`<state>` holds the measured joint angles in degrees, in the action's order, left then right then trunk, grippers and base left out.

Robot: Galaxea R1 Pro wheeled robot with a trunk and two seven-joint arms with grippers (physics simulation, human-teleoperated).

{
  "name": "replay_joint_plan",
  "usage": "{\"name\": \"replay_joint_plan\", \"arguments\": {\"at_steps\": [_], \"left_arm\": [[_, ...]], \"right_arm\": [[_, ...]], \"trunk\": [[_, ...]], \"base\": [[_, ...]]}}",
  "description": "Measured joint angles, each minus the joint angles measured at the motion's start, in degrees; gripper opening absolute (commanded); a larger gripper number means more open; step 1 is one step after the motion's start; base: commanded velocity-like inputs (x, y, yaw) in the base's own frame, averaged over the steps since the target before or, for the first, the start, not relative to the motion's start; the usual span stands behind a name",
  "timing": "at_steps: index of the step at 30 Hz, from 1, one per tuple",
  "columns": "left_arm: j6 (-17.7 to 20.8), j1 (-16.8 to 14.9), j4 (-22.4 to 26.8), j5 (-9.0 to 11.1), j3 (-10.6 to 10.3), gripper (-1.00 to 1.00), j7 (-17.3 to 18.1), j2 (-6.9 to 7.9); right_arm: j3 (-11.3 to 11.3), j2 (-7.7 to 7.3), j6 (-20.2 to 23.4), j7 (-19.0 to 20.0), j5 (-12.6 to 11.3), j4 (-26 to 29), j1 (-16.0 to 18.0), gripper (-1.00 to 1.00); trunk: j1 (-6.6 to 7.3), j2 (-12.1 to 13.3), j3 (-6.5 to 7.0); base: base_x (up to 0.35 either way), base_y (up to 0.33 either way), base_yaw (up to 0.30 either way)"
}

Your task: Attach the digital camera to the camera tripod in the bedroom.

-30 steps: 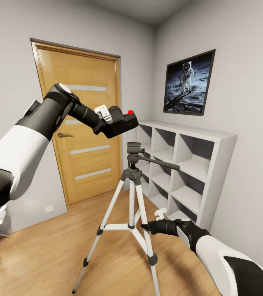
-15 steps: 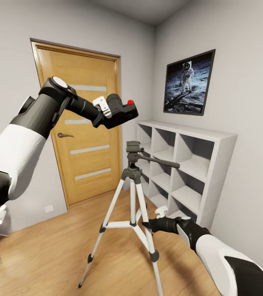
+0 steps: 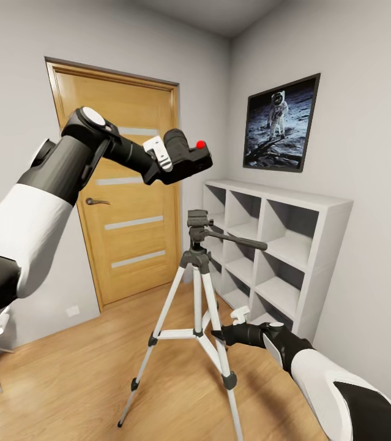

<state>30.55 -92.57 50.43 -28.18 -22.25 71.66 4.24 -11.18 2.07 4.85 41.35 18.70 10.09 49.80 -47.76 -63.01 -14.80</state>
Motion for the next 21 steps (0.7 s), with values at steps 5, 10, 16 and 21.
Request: {"name": "replay_joint_plan", "arguments": {"at_steps": [5, 10, 16, 21], "left_arm": [[-1.02, 0.0, -0.52, -0.12, -0.13, -1.0, 0.01, -1.49], [-2.2, 0.0, -1.22, 0.08, -0.21, -1.0, 0.02, -3.11], [-15.01, 0.06, -6.02, 0.42, -0.23, -1.0, 0.08, -3.35], [-19.97, 0.08, -9.27, 0.75, -0.13, -1.0, -0.48, -3.38]], "right_arm": [[-0.07, 0.0, 0.0, 0.0, 0.06, 0.0, 0.0, -1.0], [-0.11, -0.05, 0.0, 0.0, 0.05, 0.01, -0.01, -1.0], [1.28, -0.08, 0.0, -0.01, -0.97, 0.14, 0.04, -1.0], [1.07, -0.11, 0.0, 0.01, -0.79, 0.13, 0.01, -1.0]], "trunk": [[0.0, 0.0, 0.0], [0.0, 0.0, 0.0], [0.0, 0.0, 0.01], [0.0, 0.0, 0.0]], "base": [[0.0, 0.0, 0.0], [0.0, 0.0, 0.0], [0.0, 0.0, 0.0], [0.0, 0.0, 0.0]]}}
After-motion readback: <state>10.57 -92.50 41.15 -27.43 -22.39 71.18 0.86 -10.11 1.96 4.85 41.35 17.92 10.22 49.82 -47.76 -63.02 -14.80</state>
